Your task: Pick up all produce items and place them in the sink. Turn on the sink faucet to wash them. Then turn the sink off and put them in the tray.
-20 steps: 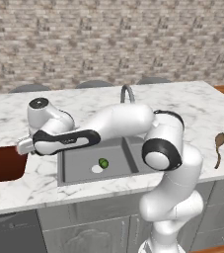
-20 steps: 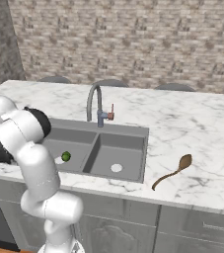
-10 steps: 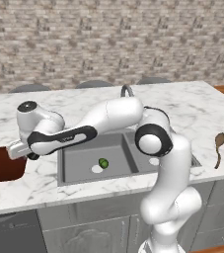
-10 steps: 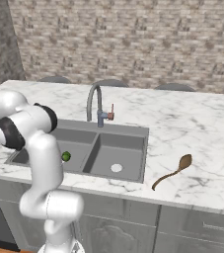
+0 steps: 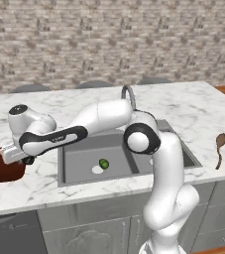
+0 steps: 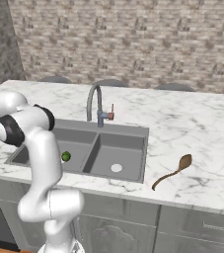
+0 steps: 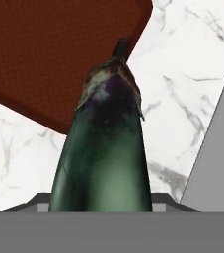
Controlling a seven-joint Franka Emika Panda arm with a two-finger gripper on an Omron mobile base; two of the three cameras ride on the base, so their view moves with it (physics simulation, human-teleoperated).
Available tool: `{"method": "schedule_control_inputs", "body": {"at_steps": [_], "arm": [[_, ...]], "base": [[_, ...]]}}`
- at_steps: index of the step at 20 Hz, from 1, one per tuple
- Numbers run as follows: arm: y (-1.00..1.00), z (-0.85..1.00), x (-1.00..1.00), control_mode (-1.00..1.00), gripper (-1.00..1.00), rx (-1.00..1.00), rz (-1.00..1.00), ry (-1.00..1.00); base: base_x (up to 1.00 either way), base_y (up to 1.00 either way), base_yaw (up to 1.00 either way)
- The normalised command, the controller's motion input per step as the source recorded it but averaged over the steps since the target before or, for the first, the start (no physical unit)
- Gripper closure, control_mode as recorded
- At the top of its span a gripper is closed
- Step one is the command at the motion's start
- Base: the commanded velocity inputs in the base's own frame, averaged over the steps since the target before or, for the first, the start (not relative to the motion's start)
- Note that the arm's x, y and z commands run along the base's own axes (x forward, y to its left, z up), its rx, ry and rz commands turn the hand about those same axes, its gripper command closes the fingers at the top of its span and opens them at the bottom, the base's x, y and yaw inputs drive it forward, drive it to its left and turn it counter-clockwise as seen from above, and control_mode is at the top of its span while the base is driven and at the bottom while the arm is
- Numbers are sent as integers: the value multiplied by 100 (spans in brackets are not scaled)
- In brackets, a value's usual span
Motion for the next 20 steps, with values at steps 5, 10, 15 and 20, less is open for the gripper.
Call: {"method": "schedule_control_inputs", "body": {"at_steps": [5, 10, 15, 20], "arm": [[11, -25, 18, -100, 100, -1, 0, 8], [15, -25, 12, -100, 100, -2, 0, 5], [17, -25, 14, -100, 100, -4, 0, 7], [22, -13, 17, -100, 100, -3, 0, 8]], "base": [[0, 0, 0], [0, 0, 0], [0, 0, 0], [0, 0, 0]]}}
